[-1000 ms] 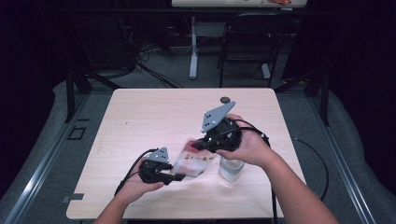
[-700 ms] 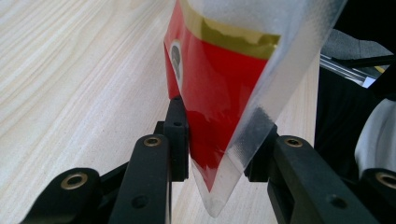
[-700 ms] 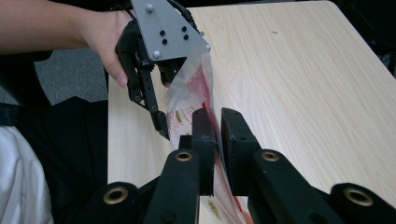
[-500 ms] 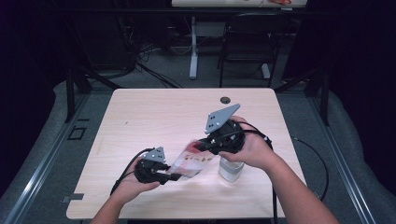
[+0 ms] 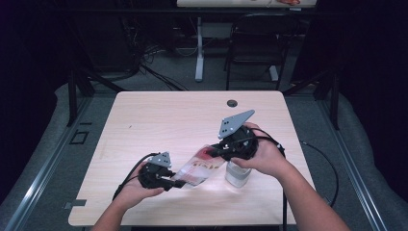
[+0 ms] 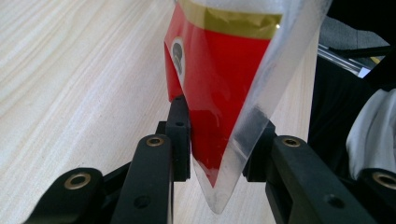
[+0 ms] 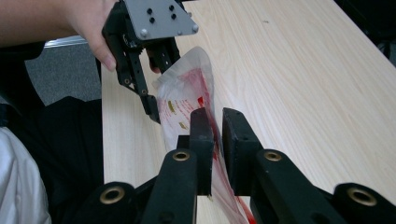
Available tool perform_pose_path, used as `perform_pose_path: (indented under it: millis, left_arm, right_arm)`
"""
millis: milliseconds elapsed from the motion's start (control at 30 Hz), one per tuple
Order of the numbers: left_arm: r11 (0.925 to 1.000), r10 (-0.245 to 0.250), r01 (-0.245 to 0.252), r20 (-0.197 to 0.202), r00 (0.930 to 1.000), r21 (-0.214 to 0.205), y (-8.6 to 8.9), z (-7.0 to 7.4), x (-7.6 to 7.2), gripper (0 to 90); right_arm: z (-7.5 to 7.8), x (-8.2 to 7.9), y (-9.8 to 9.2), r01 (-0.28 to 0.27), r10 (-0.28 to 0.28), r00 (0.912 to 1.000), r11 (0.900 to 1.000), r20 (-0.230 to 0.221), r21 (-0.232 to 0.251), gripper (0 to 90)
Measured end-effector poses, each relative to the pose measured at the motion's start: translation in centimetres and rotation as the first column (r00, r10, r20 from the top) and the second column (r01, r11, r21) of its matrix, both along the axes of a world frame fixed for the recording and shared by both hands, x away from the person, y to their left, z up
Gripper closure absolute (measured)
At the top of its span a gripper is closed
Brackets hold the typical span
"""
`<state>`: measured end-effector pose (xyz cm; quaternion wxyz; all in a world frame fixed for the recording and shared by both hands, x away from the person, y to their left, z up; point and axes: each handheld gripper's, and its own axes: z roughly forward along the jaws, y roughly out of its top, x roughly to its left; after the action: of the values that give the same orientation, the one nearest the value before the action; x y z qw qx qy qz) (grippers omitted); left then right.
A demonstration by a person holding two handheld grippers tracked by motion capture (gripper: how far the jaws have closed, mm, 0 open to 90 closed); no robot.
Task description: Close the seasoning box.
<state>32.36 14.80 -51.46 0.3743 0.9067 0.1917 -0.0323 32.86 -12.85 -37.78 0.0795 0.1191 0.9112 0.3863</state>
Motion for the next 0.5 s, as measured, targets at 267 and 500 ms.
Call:
perform_pose_path:
  millis: [267,500]
  left_arm:
    - [0.9996,0.001,-0.001,-0.014,0.9999,0.028,-0.2,-0.6,0.2,70.2]
    - [0.9996,0.005,-0.004,-0.02,0.9998,0.029,0.0,-0.6,0.4,70.3]
  right_arm:
    - [-1.6,0.4,-0.9,0.024,-0.024,0.9992,0.9997,-0.032,0.01,83.8]
    - [-2.1,0.6,-1.3,0.033,-0.032,0.9988,0.9993,-0.036,0.02,83.8]
